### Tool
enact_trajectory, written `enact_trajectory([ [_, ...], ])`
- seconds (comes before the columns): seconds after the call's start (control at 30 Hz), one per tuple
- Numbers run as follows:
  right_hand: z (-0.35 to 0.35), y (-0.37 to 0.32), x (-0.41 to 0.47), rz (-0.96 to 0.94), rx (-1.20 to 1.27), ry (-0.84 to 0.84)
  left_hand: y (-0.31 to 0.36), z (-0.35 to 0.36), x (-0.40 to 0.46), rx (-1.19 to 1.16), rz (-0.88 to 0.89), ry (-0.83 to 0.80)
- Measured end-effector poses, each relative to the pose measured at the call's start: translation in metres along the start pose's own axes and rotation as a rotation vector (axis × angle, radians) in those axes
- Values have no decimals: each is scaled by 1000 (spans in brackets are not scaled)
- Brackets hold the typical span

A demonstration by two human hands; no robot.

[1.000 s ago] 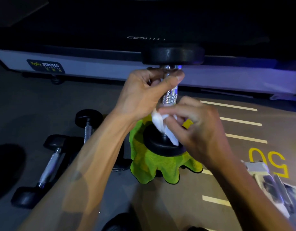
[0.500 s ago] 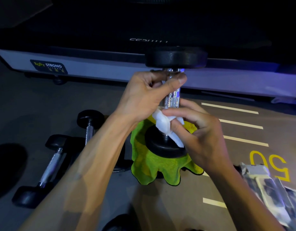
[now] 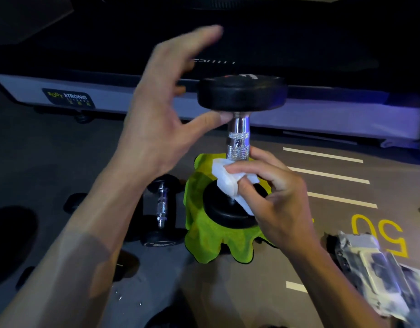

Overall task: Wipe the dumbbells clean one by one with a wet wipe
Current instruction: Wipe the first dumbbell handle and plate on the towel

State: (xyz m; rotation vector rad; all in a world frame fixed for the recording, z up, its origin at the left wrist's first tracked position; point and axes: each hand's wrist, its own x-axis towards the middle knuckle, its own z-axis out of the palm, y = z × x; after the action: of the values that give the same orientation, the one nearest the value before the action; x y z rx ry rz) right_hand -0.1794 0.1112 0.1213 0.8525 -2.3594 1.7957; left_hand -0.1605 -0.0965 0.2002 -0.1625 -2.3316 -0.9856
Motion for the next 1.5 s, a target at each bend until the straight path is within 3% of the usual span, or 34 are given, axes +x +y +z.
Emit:
enact_trajectory([
  [0.07, -1, -2, 1, 12, -5, 6, 6, 2, 7, 35, 126, -49],
  [0.4, 3, -12, 5, -87, -330, 181, 1, 13, 9, -69, 45, -31],
  [0.57, -3, -33, 44, -139, -316, 213, 3, 13, 11, -89, 47, -63],
  [0.8, 2, -19, 3, -70, -349, 71, 0, 10, 10, -95, 40, -61],
  [0.97, -2, -32, 45, -159, -318, 285, 3, 11, 12, -94, 39, -87],
  [1.23, 10, -15, 6, -98, -310, 174, -1, 8, 10, -106, 17, -68],
  [1.4, 5, -28, 41, -156, -232, 327, 2, 9, 10, -103, 42, -92],
  [1.5, 5, -18, 20, -118, -234, 296, -3, 6, 10, -117, 31, -87],
])
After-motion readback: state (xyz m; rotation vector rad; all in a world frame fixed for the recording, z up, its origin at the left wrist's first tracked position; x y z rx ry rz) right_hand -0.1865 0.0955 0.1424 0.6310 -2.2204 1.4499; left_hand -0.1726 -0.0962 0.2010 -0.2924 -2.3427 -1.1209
